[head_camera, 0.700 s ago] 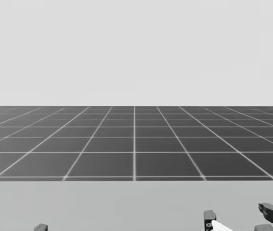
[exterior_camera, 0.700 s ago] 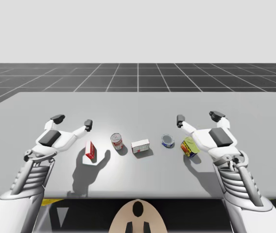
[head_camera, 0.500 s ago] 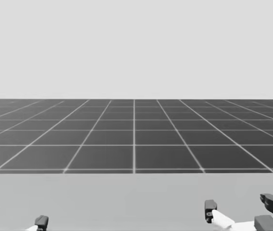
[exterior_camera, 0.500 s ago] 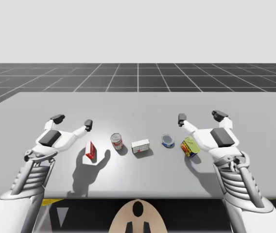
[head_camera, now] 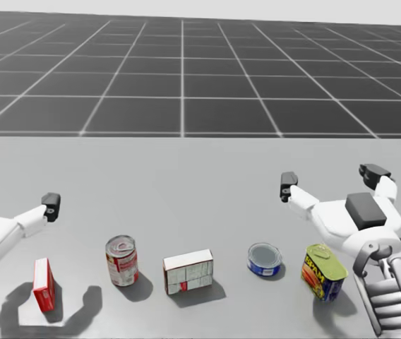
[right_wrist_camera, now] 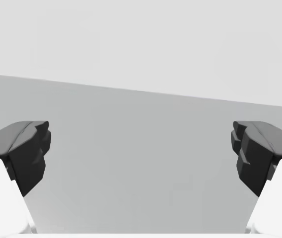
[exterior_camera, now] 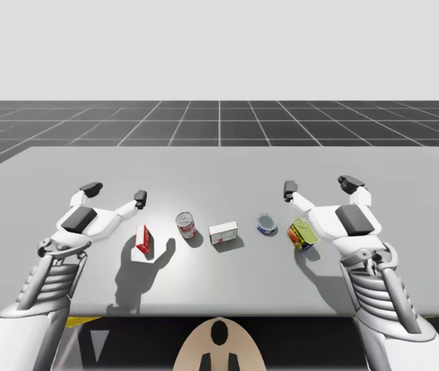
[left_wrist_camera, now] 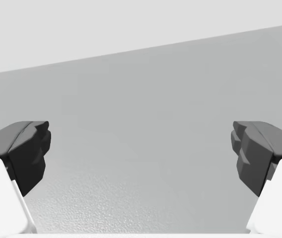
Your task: Lift the tuna fish can off the table.
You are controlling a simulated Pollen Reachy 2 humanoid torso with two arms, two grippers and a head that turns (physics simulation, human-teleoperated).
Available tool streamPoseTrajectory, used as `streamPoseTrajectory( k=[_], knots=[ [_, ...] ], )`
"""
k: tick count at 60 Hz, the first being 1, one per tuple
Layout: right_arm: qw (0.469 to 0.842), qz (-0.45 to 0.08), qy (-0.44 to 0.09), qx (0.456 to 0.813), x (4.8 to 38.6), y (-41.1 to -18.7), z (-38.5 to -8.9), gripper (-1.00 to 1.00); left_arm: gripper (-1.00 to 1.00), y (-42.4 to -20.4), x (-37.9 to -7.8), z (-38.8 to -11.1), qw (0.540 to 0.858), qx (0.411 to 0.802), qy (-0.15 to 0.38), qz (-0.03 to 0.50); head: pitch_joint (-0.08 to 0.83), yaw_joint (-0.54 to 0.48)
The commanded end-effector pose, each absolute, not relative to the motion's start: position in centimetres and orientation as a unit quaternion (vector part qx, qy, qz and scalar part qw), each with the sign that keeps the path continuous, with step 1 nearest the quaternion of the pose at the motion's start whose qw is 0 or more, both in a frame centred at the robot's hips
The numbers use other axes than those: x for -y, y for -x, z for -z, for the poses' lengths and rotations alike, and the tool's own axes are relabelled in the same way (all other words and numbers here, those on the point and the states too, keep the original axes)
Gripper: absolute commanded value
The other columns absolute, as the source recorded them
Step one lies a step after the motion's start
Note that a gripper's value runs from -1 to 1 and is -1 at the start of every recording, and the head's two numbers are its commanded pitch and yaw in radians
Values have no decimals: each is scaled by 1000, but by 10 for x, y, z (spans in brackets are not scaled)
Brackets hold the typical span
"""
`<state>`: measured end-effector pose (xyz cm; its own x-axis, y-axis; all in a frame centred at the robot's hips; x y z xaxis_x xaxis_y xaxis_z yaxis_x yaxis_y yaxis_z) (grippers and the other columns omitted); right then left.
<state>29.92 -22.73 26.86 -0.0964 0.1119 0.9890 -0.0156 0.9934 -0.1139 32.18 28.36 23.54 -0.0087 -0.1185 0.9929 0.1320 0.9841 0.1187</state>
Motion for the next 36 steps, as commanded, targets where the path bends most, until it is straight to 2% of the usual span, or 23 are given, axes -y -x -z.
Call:
streamPoseTrajectory(
  k=[1, 22, 36],
  knots=[
    [665, -29, 35, 745, 227, -299, -268, -1000, -1000, -322, -284, -236, 703, 705, 4, 89, 477, -85],
    [663, -45, 29, 746, 226, -300, -265, -1000, -1000, -320, -282, -239, 702, 706, 8, 91, 653, -242],
    [672, -61, 12, 738, 220, -293, -266, -1000, -1000, -320, -281, -239, 703, 706, 10, 88, 674, -249]
  ],
)
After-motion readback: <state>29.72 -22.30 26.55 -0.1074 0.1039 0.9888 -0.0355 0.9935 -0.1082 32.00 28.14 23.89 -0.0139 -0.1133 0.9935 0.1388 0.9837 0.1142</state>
